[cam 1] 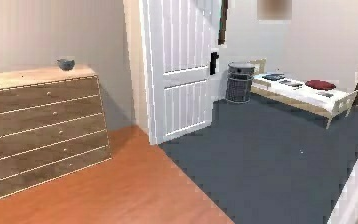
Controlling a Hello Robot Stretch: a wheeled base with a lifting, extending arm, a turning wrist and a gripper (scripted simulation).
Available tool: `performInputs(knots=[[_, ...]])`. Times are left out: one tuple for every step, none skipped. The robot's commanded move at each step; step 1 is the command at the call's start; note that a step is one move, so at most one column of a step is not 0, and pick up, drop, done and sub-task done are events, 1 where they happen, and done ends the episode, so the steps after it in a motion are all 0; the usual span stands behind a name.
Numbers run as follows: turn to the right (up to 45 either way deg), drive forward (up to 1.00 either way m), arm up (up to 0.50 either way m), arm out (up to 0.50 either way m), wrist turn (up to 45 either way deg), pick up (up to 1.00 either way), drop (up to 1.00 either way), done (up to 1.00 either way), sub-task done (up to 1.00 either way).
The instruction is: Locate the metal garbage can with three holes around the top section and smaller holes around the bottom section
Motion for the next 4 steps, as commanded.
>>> performInputs(knots=[[0.0,0.5,0.0,0.0,0.0,0.0,0.0,0.0,0.0],[12.0,0.0,0.0,0.0,0.0,0.0,0.0,0.0,0.0],[0.0,0.5,0.0,0.0,0.0,0.0,0.0,0.0,0.0],[21.0,0.0,0.0,0.0,0.0,0.0,0.0,0.0,0.0]])
